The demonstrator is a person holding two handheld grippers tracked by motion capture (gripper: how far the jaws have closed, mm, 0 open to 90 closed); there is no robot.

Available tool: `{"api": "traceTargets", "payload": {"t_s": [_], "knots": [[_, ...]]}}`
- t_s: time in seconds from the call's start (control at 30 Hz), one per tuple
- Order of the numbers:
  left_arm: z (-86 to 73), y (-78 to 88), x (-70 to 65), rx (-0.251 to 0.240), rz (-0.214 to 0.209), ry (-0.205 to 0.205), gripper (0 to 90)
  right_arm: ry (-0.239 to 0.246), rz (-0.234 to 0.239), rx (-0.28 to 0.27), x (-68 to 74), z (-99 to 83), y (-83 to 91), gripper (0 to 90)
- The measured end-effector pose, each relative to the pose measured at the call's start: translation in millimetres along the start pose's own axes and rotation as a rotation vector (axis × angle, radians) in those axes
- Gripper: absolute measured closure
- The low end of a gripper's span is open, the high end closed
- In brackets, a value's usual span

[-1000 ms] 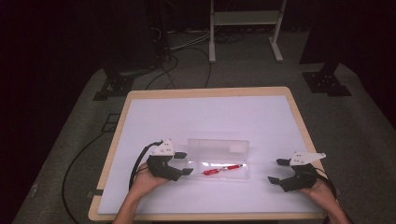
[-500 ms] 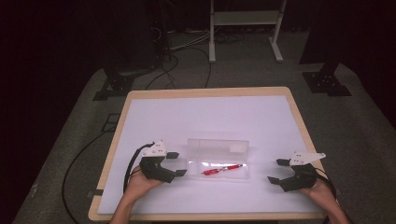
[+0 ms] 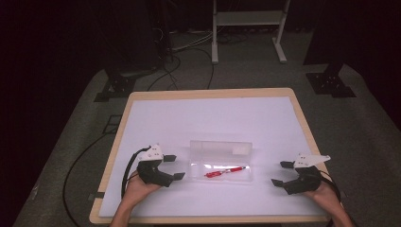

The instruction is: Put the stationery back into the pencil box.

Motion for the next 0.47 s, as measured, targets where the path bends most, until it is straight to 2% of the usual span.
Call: {"api": "traceTargets", "payload": {"t_s": [0.17, 0.23, 0.33, 0.47], "knots": [[-5.7, 8.0, 1.5, -0.008, 0.01, 0.013, 20.3, -0.003, -0.002, 0.0, 0.2, -1.2, -0.1, 17.3], [-8.7, 11.6, 2.2, -0.012, 0.026, 0.01, 20.3, -0.004, -0.004, -0.001, 0.6, -1.0, 0.0, 17.3], [-14.0, 18.7, 3.7, -0.05, 0.061, 0.025, 19.8, -0.014, -0.006, -0.009, 1.9, -0.3, 0.5, 17.3], [-18.8, 25.3, 7.0, -0.076, 0.066, 0.056, 18.5, -0.033, -0.01, -0.043, 5.5, 1.3, 3.1, 17.3]]}}
Point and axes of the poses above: each handheld gripper's, and its own axes: y roughly backward along the jaws, z roughly out of its top, x roughly to its left, the point moved 5 cm from there along -y, roughly forward along the jaws, and after that the axes turned 6 degrees about y, right-handed, at the moved point
